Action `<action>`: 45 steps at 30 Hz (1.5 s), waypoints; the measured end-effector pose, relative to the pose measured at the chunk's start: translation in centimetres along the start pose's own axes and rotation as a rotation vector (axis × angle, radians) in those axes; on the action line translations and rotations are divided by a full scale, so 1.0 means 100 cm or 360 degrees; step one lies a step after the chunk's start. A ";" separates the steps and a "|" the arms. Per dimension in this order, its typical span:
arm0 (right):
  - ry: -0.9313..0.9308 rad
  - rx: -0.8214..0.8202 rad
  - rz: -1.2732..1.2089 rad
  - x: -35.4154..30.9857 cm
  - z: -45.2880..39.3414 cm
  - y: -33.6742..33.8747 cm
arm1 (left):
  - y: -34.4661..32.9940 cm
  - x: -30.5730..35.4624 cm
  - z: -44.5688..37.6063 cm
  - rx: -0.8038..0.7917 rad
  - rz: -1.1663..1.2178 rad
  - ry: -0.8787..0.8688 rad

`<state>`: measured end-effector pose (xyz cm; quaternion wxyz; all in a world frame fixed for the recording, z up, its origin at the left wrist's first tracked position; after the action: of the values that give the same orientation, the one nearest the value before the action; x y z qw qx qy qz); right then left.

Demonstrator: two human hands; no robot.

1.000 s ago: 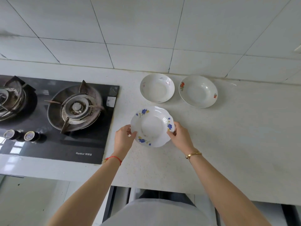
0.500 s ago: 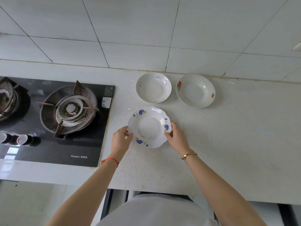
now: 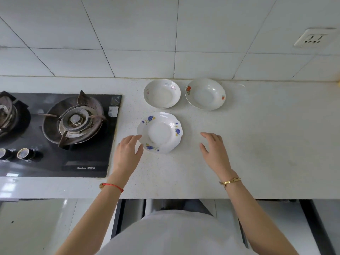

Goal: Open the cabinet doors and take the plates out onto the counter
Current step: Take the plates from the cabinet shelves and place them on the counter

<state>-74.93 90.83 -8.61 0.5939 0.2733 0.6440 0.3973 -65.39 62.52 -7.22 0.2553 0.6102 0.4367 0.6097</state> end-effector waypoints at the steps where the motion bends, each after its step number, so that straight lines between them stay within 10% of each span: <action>1: 0.0015 0.0031 0.0003 0.002 0.011 0.009 | 0.003 0.008 0.007 0.0011 -0.0008 -0.0054; 29: 0.0070 -0.0081 0.0028 0.219 0.323 0.165 | -0.059 0.247 0.340 0.0175 0.0025 -0.0051; 45: -0.0012 -0.0118 0.0024 0.253 0.396 0.159 | -0.071 0.263 0.409 0.0065 -0.0011 0.0001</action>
<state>-41.59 127.59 -8.37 0.6029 0.2574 0.6246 0.4244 -30.71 97.26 -4.68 0.2448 0.6137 0.4513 0.5998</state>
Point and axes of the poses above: each hand's wrist, its own z-axis away from the middle knuckle, its own y-axis out of the back of the hand, x = y × z, the point moved 9 cm from there along -z, towards the middle knuckle, and after that the axes turned 8 degrees about -y, right-handed, at the moved point
